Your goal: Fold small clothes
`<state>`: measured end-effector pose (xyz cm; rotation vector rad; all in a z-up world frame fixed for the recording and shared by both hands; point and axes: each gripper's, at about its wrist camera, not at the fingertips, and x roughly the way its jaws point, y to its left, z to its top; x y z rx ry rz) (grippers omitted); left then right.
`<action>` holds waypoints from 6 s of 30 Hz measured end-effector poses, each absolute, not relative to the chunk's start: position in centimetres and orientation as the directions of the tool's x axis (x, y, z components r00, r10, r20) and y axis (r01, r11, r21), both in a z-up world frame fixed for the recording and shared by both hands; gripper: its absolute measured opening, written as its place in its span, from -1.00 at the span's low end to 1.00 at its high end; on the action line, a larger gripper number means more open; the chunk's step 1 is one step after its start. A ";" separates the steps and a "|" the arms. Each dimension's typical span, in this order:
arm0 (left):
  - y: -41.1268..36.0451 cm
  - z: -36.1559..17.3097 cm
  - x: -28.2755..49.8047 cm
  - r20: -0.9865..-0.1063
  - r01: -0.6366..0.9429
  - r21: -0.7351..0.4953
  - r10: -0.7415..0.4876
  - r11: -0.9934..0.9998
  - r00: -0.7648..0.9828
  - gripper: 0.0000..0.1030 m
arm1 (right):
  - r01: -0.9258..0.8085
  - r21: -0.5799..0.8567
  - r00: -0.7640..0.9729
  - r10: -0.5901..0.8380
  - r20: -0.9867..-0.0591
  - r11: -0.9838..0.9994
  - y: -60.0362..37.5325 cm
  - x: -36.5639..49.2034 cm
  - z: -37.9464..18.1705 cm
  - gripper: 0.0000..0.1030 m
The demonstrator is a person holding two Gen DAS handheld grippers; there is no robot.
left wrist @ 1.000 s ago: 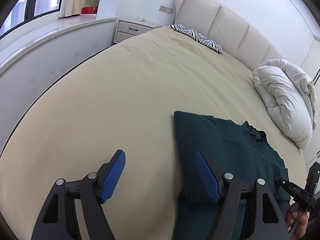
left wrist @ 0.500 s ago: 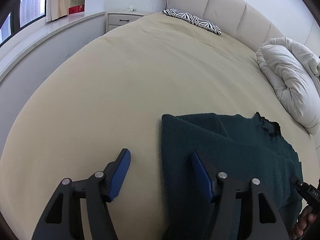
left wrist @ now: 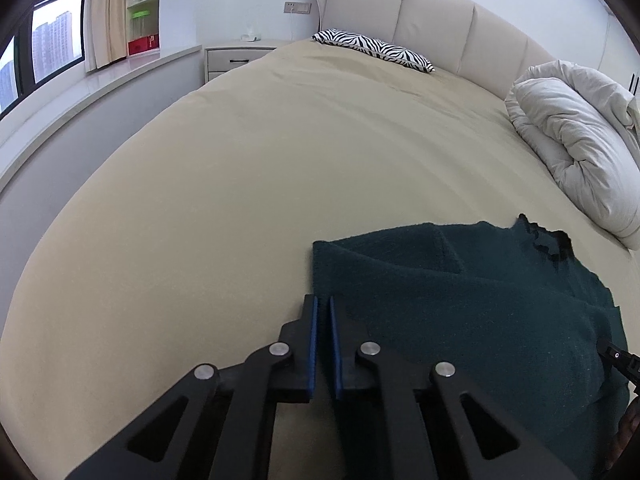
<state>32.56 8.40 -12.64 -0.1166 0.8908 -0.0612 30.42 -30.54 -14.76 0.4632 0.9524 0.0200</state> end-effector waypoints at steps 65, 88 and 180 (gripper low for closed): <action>12.9 -11.3 1.2 -0.838 0.033 -0.314 -0.294 0.949 0.461 0.09 | 0.361 0.482 0.576 0.215 -0.788 0.798 -39.5 -5.4 -10.4 0.02; 16.1 -13.1 -2.1 -0.754 0.007 -0.621 -0.600 0.784 0.268 0.24 | 0.389 0.662 0.491 0.464 -0.737 0.640 -40.2 -10.3 -14.2 0.02; 12.1 -12.4 38.9 -0.592 -0.143 -0.756 -0.574 0.639 0.566 0.24 | 0.457 0.643 0.691 0.210 -0.692 0.615 -49.2 35.9 -14.4 -0.40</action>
